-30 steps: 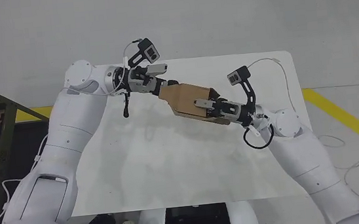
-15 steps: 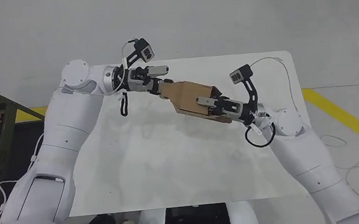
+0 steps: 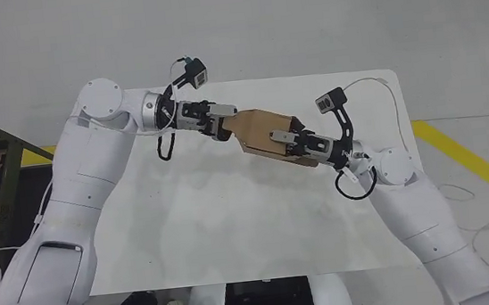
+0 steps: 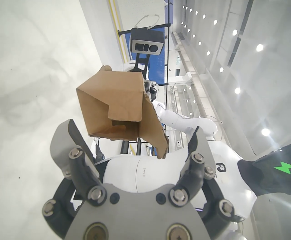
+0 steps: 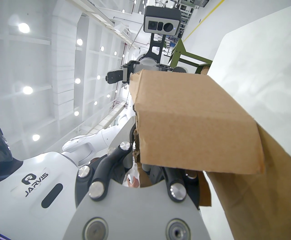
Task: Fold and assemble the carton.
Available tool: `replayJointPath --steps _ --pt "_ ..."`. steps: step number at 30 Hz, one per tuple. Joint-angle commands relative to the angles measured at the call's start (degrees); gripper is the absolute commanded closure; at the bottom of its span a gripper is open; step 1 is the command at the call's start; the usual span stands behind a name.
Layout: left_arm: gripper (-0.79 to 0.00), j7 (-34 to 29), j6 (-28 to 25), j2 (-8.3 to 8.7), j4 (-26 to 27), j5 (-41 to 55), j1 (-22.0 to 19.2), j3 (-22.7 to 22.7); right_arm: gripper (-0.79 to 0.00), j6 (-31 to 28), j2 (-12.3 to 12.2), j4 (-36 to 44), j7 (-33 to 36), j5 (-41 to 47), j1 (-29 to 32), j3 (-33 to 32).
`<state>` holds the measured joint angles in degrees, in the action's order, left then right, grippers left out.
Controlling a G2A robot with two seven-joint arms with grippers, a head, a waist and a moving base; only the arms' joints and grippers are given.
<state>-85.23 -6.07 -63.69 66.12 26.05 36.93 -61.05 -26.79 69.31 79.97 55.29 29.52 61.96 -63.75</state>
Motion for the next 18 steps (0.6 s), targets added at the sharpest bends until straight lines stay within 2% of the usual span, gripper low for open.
replayJointPath --steps 1,6,18 --pt "-0.785 0.6 0.3 0.2 0.8 -1.6 0.3 0.0 0.0 0.1 0.0 0.1 0.1 0.0 0.0 -0.1" --pt "-0.785 1.9 1.3 0.61 1.9 -3.9 0.7 -0.1 0.0 0.1 -0.1 0.5 0.2 0.3 0.1 -0.4" --pt "-0.785 3.5 1.6 0.67 0.1 -5.9 0.3 1.3 0.0 0.1 -0.2 2.1 0.7 0.8 0.8 -1.0"
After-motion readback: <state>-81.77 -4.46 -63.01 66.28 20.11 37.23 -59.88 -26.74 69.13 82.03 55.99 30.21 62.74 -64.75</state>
